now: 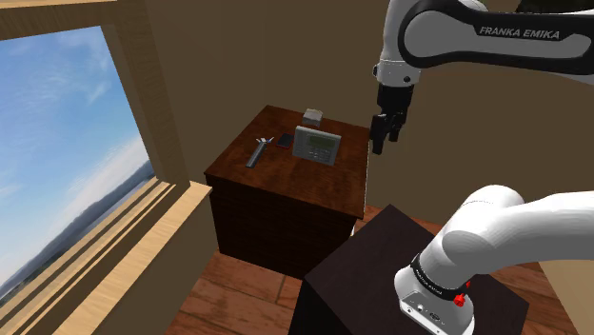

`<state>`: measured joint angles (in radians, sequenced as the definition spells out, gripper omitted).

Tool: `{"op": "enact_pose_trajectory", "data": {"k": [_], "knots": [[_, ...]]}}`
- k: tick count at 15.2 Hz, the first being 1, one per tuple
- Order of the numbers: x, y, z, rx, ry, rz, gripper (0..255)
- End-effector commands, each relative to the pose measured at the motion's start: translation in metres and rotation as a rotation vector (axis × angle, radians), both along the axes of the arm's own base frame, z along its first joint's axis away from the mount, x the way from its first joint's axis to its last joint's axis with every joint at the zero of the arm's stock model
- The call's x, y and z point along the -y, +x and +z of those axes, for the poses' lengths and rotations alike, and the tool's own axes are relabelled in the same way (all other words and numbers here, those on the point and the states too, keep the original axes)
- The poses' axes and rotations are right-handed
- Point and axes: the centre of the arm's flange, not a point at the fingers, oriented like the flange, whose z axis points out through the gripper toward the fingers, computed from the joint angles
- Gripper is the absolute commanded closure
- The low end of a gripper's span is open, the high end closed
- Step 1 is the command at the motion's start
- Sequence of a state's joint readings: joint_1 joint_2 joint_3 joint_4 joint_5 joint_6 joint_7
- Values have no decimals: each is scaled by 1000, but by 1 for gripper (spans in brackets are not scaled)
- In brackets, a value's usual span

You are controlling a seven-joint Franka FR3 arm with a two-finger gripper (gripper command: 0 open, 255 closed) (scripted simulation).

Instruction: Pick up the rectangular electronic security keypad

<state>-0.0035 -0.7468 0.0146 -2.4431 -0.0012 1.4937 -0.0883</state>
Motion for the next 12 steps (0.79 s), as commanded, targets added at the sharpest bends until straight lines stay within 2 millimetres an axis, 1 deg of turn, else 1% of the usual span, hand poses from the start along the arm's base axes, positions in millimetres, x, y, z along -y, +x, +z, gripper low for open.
{"op": "enact_pose_trajectory", "data": {"k": [1, 12], "knots": [[0, 0, 0, 0, 0, 0, 0], [79, 105, -64, -22, 18, 140, 0]]}}
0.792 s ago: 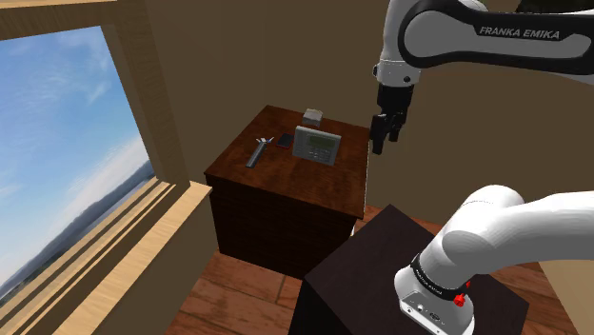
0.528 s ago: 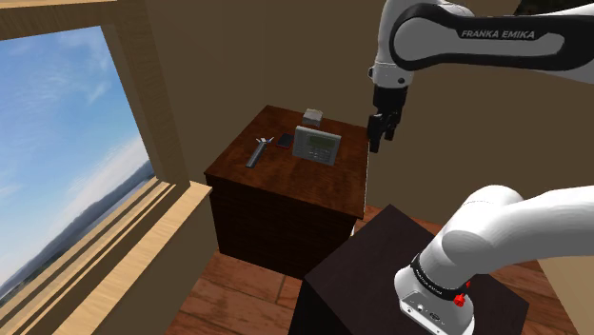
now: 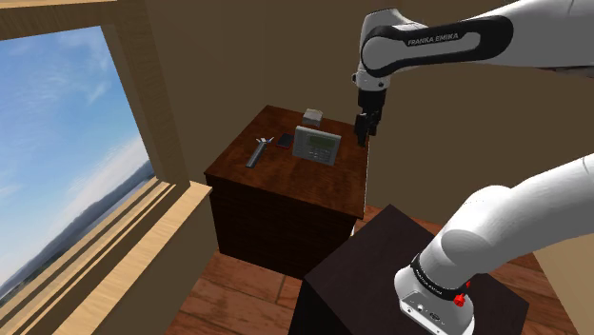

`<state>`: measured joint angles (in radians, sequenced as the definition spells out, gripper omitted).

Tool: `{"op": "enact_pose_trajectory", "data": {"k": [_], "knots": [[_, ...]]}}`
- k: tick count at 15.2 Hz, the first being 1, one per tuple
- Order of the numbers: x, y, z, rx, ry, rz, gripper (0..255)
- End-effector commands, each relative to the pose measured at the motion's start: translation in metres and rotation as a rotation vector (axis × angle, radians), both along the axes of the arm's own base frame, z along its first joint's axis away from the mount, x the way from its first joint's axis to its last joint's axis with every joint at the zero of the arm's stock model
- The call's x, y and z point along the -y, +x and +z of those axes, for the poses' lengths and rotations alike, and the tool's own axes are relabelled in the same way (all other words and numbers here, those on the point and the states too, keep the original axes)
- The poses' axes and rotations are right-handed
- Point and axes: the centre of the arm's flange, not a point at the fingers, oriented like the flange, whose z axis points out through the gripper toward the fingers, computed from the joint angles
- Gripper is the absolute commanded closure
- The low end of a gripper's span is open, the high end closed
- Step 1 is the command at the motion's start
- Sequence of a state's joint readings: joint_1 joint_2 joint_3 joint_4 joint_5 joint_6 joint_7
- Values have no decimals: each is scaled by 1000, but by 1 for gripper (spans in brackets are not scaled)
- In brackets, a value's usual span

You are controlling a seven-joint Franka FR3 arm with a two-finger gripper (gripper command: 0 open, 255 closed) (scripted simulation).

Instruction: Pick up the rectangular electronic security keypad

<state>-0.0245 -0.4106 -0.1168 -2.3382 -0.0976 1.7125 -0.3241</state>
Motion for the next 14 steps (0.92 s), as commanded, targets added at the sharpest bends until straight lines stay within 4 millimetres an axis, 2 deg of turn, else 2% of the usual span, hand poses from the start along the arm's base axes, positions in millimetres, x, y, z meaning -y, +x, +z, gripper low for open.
{"op": "enact_pose_trajectory", "data": {"k": [1, 14], "knots": [[13, 21, -12, -3, 3, 27, 0], [84, 156, -93, -29, 24, 192, 0]]}}
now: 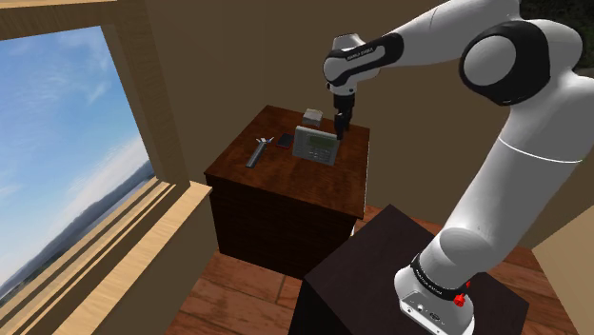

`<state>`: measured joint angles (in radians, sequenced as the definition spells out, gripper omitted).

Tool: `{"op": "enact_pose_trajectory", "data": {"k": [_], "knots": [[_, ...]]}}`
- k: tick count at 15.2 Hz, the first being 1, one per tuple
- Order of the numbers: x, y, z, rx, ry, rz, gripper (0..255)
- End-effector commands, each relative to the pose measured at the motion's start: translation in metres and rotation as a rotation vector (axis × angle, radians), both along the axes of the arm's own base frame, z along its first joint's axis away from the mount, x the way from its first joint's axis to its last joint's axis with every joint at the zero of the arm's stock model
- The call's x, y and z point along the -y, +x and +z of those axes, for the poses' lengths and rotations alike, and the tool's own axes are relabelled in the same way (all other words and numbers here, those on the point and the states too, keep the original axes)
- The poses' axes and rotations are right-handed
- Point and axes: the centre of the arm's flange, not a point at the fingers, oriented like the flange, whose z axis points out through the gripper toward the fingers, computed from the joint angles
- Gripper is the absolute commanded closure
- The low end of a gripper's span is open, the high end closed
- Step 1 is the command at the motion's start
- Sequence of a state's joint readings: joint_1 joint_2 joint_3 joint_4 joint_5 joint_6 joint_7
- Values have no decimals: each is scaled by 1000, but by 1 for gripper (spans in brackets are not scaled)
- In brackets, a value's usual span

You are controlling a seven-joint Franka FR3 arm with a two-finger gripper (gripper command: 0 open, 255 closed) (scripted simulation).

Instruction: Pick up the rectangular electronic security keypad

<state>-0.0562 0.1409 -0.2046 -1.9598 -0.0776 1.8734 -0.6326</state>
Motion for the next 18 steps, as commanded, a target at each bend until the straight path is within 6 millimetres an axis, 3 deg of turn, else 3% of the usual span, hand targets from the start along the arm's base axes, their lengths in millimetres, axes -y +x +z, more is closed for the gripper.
{"op": "enact_pose_trajectory", "data": {"k": [1, 12, 18], "knots": [[9, 23, -15, -4, 3, 27, 0], [47, 144, -87, -26, 21, 167, 0], [47, 144, -114, -26, 21, 167, 0]]}}
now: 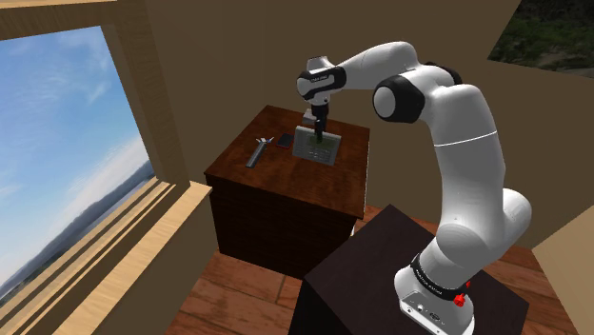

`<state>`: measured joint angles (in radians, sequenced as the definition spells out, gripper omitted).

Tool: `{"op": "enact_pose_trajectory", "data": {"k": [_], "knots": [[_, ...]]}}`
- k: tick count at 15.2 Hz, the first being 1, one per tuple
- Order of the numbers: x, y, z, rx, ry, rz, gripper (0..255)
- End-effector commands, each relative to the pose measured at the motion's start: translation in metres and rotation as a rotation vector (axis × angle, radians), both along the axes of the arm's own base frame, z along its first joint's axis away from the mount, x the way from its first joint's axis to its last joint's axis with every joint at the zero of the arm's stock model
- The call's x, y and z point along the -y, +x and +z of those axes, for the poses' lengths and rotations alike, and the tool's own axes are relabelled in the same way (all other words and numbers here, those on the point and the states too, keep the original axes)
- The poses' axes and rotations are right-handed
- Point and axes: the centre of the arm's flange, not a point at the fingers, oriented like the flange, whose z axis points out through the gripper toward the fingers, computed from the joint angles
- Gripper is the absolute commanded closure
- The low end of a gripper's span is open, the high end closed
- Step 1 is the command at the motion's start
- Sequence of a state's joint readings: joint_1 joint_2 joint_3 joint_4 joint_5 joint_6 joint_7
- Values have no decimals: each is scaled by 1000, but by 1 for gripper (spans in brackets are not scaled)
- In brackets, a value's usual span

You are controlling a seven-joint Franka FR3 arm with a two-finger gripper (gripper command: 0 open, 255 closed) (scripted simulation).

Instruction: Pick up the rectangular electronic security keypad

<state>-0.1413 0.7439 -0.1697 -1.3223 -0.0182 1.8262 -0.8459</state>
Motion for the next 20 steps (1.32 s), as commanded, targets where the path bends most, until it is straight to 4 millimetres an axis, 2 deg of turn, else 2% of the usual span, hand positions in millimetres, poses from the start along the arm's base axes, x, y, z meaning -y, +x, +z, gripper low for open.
{"op": "enact_pose_trajectory", "data": {"k": [1, 2, 4, 5, 14, 20], "knots": [[0, 0, -10, 0, 0, 0, 0], [0, 0, -19, 0, 0, 0, 0], [0, 0, -19, 0, 0, 0, 0], [0, 0, -19, 0, 0, 0, 255], [0, 0, -19, 0, 0, 0, 255], [0, 0, 13, 0, 0, 0, 255]]}}
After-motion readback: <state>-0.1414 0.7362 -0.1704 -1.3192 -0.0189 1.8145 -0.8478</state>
